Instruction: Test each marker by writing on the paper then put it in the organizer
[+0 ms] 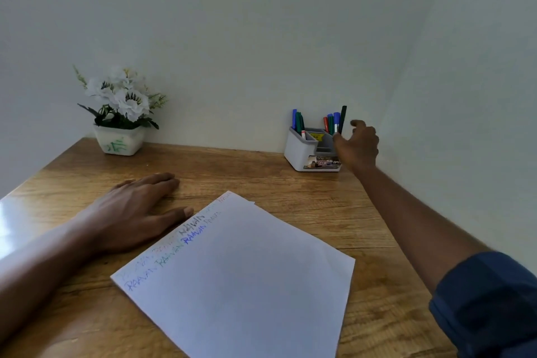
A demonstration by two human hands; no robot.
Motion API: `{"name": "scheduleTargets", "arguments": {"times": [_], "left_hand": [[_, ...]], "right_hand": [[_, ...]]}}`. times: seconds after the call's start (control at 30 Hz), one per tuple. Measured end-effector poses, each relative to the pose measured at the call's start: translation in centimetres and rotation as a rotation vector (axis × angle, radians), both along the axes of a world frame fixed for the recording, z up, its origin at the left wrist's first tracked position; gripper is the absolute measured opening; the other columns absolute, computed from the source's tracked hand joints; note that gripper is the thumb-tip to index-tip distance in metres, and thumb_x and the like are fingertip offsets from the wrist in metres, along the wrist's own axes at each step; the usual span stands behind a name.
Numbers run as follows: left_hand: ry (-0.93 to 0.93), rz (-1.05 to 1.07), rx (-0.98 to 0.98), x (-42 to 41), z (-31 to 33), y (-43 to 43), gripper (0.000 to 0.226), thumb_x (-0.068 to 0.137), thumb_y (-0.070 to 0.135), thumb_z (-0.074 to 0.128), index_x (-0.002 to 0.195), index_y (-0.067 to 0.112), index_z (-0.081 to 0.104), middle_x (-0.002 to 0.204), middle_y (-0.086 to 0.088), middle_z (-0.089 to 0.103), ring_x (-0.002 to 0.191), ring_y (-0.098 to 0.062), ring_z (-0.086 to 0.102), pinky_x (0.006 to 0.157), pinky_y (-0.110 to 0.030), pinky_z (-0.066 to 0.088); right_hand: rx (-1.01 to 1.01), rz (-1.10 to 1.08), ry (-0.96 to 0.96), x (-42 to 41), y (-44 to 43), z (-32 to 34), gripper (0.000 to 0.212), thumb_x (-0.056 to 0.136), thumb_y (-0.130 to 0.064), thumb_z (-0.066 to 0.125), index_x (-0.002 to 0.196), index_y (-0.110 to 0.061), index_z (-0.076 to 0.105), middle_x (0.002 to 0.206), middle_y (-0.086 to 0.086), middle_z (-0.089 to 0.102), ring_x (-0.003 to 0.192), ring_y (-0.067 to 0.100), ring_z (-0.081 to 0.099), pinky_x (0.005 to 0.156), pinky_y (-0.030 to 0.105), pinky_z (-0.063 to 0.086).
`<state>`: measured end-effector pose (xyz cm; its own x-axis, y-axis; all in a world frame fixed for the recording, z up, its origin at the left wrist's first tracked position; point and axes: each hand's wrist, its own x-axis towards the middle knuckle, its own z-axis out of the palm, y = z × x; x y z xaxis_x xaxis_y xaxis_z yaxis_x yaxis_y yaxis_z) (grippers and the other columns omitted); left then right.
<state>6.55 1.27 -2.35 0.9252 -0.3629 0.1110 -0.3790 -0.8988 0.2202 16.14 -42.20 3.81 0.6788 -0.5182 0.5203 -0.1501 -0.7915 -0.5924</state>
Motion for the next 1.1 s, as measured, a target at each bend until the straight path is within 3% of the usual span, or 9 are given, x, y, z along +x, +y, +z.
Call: {"name": "scheduleTargets", "arguments": {"times": [0.13, 0.27, 0.37, 0.5, 0.6, 0.7, 0.83, 0.97, 1.1], "left_hand": [[-0.01, 0.012, -0.015, -1.1, 0.7, -0.4, 0.107, 0.072, 0.092, 0.022, 0.159, 0.029, 0.03, 0.166, 0.01, 0.023, 0.148, -0.016, 0.032, 0.12, -0.038, 0.028], [0.005, 0.035, -0.013, -2.0, 1.2, -0.8, 0.101, 0.08, 0.088, 0.023, 0.159, 0.027, 0.03, 0.167, 0.007, 0.023, 0.149, -0.018, 0.031, 0.12, -0.04, 0.029], [0.0, 0.044, -0.037, -2.3, 1.1, -0.7, 0.099, 0.081, 0.086, 0.017, 0.158, 0.026, 0.033, 0.167, 0.005, 0.025, 0.15, -0.016, 0.029, 0.121, -0.039, 0.027], [-0.03, 0.024, -0.065, -1.8, 0.4, -0.2, 0.111, 0.077, 0.095, 0.01, 0.159, 0.024, 0.031, 0.167, 0.007, 0.022, 0.152, -0.008, 0.018, 0.124, -0.04, 0.017], [-0.031, 0.0, -0.086, -1.5, -0.1, 0.1, 0.103, 0.081, 0.094, 0.017, 0.159, 0.027, 0.03, 0.167, 0.01, 0.02, 0.153, -0.003, 0.012, 0.126, -0.039, 0.012], [0.003, 0.024, -0.246, -2.1, 0.7, 0.1, 0.089, 0.087, 0.086, 0.031, 0.157, 0.03, 0.037, 0.166, 0.009, 0.026, 0.153, -0.003, 0.012, 0.125, -0.044, 0.016], [0.033, 0.246, -0.479, -5.0, 2.8, -1.1, 0.071, 0.093, 0.07, 0.042, 0.151, 0.029, 0.045, 0.166, 0.007, 0.027, 0.154, -0.01, 0.015, 0.121, -0.05, 0.023], [0.145, 0.195, -0.268, -9.3, 3.5, -2.5, 0.081, 0.095, 0.072, 0.038, 0.16, 0.024, 0.028, 0.171, 0.003, 0.008, 0.157, -0.014, 0.0, 0.125, -0.055, 0.01], [0.154, 0.037, -0.058, -11.3, 2.2, -3.1, 0.087, 0.097, 0.072, 0.037, 0.163, 0.02, 0.013, 0.171, -0.001, 0.003, 0.157, -0.021, -0.001, 0.123, -0.057, 0.012]], "right_hand": [[-0.211, 0.309, -0.232, -6.2, 4.3, -1.8, 0.048, 0.089, -0.03, 0.069, 0.134, -0.018, 0.054, 0.129, 0.008, 0.056, 0.117, 0.023, 0.054, 0.093, 0.043, 0.051], [0.02, 0.845, 0.135, -10.8, 8.0, -4.0, 0.055, 0.091, -0.052, 0.065, 0.139, -0.028, 0.055, 0.141, -0.006, 0.056, 0.128, 0.011, 0.053, 0.105, 0.046, 0.049], [-0.142, 1.019, 0.375, -11.3, 8.7, -4.6, 0.055, 0.092, -0.06, 0.061, 0.144, -0.046, 0.047, 0.158, -0.016, 0.04, 0.146, 0.009, 0.035, 0.118, 0.05, 0.034], [-0.317, 1.102, 0.415, -11.1, 8.8, -4.8, 0.067, 0.086, -0.075, 0.053, 0.147, -0.058, 0.034, 0.164, -0.026, 0.019, 0.154, 0.002, 0.009, 0.123, 0.056, 0.014], [-0.402, 1.177, 0.413, -11.1, 8.9, -5.5, 0.066, 0.086, -0.08, 0.048, 0.147, -0.06, 0.032, 0.165, -0.027, 0.014, 0.155, 0.002, 0.001, 0.123, 0.047, 0.007], [-0.475, 1.127, 0.433, -11.3, 9.1, -6.0, 0.066, 0.088, -0.08, 0.042, 0.149, -0.055, 0.035, 0.165, -0.024, 0.018, 0.155, 0.004, -0.001, 0.123, 0.041, 0.004], [-0.378, 0.891, 0.507, -12.6, 9.8, -5.3, 0.07, 0.092, -0.076, 0.035, 0.152, -0.041, 0.039, 0.166, -0.012, 0.025, 0.156, 0.012, 0.006, 0.125, 0.043, 0.006], [-0.273, 0.66, 0.594, -16.2, 11.8, -4.5, 0.072, 0.095, -0.066, 0.035, 0.156, -0.027, 0.037, 0.168, 0.001, 0.022, 0.156, 0.022, 0.012, 0.125, 0.049, 0.011], [-0.247, 0.548, 0.572, -18.8, 13.1, -4.6, 0.072, 0.098, -0.055, 0.042, 0.156, -0.013, 0.035, 0.167, 0.007, 0.023, 0.156, 0.026, 0.014, 0.124, 0.051, 0.015]]}}
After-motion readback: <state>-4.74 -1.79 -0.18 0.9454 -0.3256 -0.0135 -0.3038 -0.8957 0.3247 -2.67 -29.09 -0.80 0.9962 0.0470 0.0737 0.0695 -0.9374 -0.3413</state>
